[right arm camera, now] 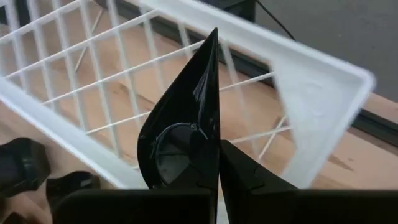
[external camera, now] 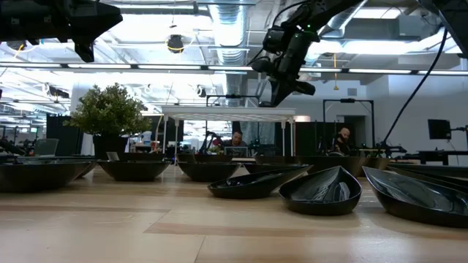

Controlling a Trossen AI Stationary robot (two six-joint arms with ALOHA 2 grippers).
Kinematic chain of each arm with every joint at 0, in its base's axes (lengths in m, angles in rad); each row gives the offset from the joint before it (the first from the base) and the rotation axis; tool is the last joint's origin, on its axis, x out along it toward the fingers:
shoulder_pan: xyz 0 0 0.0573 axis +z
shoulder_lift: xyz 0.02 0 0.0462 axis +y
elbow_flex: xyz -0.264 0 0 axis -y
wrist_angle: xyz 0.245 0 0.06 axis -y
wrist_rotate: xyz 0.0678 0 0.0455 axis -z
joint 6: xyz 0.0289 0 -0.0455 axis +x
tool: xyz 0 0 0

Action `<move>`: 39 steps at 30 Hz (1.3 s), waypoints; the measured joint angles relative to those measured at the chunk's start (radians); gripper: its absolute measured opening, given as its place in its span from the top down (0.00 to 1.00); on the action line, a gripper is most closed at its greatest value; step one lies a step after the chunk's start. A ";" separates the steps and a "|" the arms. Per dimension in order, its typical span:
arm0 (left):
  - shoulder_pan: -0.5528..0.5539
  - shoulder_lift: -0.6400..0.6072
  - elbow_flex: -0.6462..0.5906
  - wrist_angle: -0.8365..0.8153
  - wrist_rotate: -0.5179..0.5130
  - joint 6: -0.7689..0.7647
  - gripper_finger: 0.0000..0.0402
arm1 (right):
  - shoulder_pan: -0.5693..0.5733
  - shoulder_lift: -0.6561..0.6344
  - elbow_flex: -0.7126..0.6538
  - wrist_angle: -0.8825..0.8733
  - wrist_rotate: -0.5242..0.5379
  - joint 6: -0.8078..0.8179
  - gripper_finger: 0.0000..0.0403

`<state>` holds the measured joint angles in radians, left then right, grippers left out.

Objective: Pick & Place Mini shaped plates
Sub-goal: Put the drop-shaped plate on the shelf

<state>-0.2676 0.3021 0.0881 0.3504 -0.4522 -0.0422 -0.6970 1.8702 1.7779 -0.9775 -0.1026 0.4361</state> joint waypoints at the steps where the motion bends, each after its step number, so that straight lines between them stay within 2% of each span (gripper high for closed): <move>1: 0.000 0.000 0.000 0.000 0.000 0.000 0.83 | -0.001 0.000 0.000 0.002 0.003 0.002 1.00; 10: 0.000 0.000 0.000 0.010 0.000 0.000 0.83 | 0.003 0.000 -0.001 0.045 0.022 0.010 1.00; 18: 0.000 0.000 0.000 0.012 0.000 0.000 0.83 | 0.003 -0.003 -0.078 0.078 -0.003 0.037 0.99; 32: 0.000 0.000 0.000 0.018 0.000 0.000 0.83 | 0.001 -0.001 -0.080 0.073 -0.001 0.002 0.92; 39: 0.000 0.000 0.000 0.018 0.000 0.000 0.83 | 0.001 -0.001 -0.080 0.074 0.001 -0.001 0.85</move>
<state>-0.2678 0.3019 0.0881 0.3679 -0.4521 -0.0422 -0.6960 1.8690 1.6981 -0.9036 -0.1013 0.4351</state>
